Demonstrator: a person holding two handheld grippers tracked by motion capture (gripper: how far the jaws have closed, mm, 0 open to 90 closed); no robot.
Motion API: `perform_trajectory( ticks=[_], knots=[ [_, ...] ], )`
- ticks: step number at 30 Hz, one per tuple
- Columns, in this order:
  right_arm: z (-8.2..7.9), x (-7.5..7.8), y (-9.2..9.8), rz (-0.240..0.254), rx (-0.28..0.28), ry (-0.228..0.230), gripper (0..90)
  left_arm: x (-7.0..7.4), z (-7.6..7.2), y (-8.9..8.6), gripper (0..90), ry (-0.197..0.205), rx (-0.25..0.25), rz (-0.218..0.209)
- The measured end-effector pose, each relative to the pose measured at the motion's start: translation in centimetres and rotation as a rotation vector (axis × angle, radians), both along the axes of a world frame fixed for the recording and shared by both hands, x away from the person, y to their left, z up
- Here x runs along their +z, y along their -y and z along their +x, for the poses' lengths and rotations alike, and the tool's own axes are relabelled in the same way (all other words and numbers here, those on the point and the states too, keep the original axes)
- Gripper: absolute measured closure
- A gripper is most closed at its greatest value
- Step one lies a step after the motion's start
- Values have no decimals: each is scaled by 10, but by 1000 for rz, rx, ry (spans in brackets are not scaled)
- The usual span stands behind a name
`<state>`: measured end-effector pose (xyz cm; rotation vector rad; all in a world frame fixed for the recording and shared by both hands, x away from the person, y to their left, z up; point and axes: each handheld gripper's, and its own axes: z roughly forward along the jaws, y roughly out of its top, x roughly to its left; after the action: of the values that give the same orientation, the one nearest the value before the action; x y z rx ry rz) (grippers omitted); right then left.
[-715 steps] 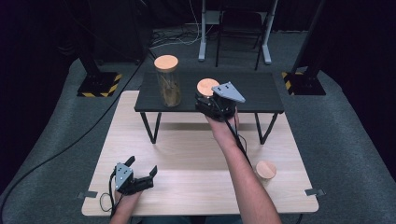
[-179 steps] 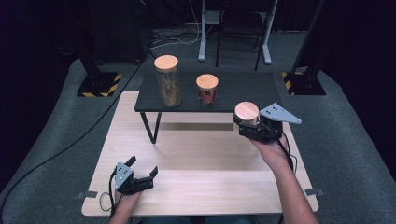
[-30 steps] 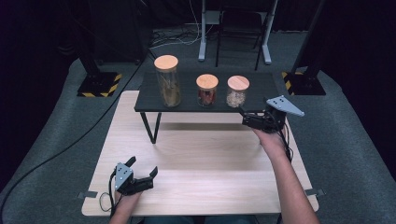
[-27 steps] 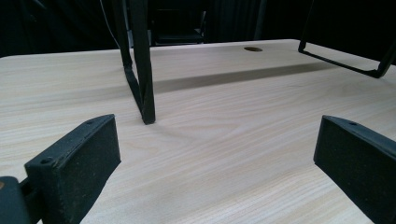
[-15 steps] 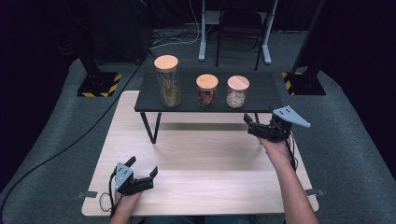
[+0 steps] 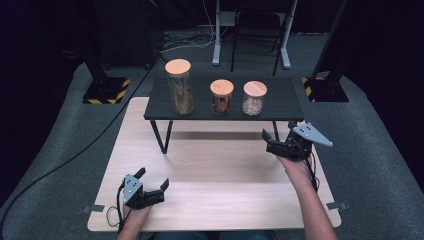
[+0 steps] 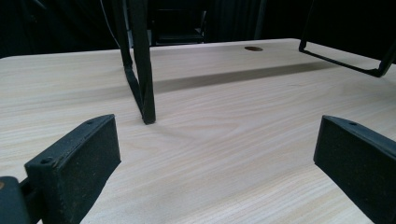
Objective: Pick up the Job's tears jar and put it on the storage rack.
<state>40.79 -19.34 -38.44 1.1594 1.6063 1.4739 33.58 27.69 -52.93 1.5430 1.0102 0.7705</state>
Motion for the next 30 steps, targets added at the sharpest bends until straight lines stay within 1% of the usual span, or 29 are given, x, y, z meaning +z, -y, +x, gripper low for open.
perform_trajectory(
  ticks=[5, 6, 8, 15, 25, 30],
  knots=[
    [-3, -10, 2, 11, -5, -11, 1, 0, 0, 0, 0, 0, 0, 0],
    [-3, -10, 2, 11, -5, -11, 1, 0, 0, 0, 0, 0, 0, 0],
    [-4, -15, 3, 17, -6, -20, 1, 0, 0, 0, 0, 0, 0, 0],
    [-7, -29, 6, 18, -13, -38, 1, 0, 0, 0, 0, 0, 0, 0],
    [-11, -49, 11, 4, -33, -60, 1, 0, 0, 0, 0, 0, 0, 0],
    [-11, -61, 15, 13, -47, -79, 1, 0, 0, 0, 0, 0, 0, 0]
  ],
)
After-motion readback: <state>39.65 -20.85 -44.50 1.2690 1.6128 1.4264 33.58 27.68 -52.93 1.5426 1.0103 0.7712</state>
